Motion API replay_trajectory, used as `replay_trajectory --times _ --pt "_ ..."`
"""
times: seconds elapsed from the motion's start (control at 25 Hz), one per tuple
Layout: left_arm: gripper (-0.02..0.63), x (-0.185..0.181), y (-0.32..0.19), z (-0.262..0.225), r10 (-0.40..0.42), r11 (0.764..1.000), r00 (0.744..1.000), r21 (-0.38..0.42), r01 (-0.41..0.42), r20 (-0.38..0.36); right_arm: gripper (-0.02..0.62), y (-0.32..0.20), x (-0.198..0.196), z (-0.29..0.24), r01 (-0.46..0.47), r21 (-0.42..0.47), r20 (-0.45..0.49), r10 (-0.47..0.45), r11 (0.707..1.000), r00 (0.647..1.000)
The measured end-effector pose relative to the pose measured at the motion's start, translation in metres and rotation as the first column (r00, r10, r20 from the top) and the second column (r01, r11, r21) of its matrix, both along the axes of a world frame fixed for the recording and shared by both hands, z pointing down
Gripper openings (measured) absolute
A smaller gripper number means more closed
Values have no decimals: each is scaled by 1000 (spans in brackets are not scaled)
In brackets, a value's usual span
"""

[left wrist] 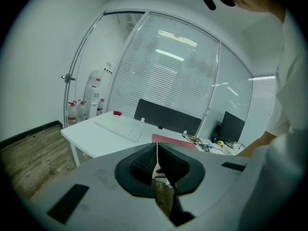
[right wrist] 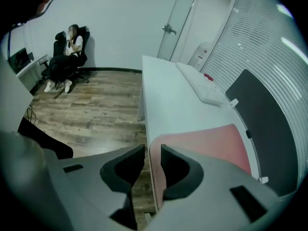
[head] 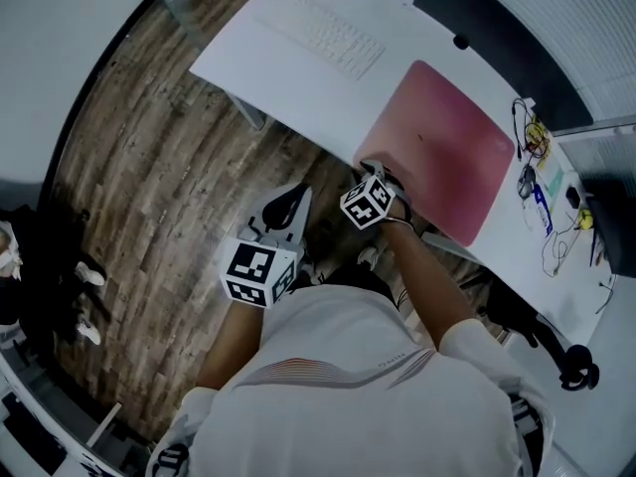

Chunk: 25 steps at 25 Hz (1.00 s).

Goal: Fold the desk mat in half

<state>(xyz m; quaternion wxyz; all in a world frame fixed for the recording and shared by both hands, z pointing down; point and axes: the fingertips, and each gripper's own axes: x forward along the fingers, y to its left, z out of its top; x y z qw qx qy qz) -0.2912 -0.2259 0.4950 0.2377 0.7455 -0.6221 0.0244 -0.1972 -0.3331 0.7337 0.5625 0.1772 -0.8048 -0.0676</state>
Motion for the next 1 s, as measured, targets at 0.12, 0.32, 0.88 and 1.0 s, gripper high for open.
replay_trajectory --times 0.12,0.32,0.88,1.0 --pt "20 -1 -2 -4 6 1000 1000 9 -6 -3 139 -3 -2 4 11 9 -8 -11 1000 1000" --pt "20 -5 -3 -13 2 1000 1000 25 -3 16 118 -5 -1 3 49 -23 24 -48 999 999" --pt "20 74 -32 -39 127 989 992 72 -128 16 61 -28 97 -65 -315 -158 358 352 936 865" --pt "20 102 -40 -47 172 981 985 87 -174 30 61 -32 134 -79 -370 -151 399 399 917 826"
